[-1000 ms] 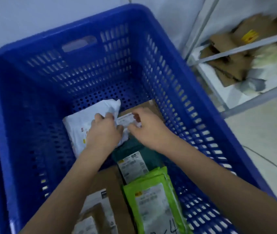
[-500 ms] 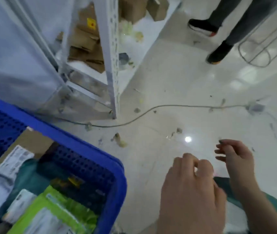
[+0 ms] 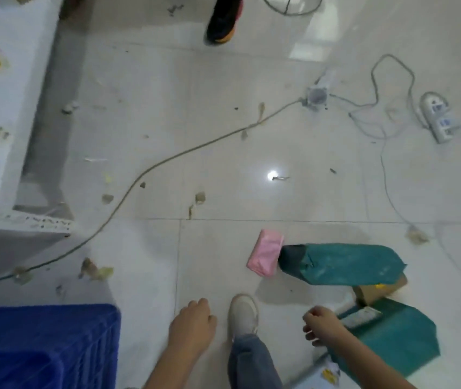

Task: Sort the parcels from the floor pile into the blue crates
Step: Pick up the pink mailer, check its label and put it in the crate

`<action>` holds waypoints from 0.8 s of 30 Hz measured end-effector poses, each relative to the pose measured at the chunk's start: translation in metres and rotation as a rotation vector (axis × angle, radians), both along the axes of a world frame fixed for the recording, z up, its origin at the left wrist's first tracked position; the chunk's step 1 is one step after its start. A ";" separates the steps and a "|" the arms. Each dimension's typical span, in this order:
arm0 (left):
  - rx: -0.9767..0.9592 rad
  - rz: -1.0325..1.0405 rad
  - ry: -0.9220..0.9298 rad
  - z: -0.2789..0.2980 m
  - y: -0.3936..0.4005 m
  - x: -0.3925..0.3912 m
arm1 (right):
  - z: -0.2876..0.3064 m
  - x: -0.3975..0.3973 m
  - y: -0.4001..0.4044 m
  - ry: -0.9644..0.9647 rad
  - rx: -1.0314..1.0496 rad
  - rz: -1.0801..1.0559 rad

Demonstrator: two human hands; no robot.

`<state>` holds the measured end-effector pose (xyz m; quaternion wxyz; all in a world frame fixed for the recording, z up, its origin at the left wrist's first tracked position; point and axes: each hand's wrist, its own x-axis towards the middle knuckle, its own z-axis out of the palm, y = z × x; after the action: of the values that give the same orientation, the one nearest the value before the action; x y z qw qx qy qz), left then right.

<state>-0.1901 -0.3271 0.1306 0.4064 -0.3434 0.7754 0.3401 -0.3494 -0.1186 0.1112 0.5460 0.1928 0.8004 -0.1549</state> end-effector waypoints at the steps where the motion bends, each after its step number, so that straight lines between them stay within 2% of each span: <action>1: -0.008 -0.001 -0.032 -0.011 0.001 -0.007 | -0.006 -0.005 0.003 -0.002 -0.014 0.027; 5: -0.020 -0.007 -0.133 -0.053 0.009 -0.028 | -0.036 -0.015 0.003 0.027 -0.104 0.055; 9: 0.028 0.019 -0.094 -0.095 0.022 -0.057 | -0.083 -0.023 0.005 0.046 -0.131 0.085; 16: 0.256 0.303 0.002 -0.208 0.038 -0.119 | -0.195 -0.030 0.005 0.047 -0.079 0.077; 19: 0.330 0.404 0.041 -0.267 0.047 -0.142 | -0.250 -0.034 0.006 0.057 -0.051 -0.036; 24: 0.356 0.407 0.137 -0.339 0.068 -0.161 | -0.318 -0.039 0.008 0.149 -0.074 -0.188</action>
<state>-0.3512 -0.2587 -0.2081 0.3305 -0.3914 0.6441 0.5680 -0.3889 -0.1109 -0.2070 0.4748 0.2347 0.8109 -0.2490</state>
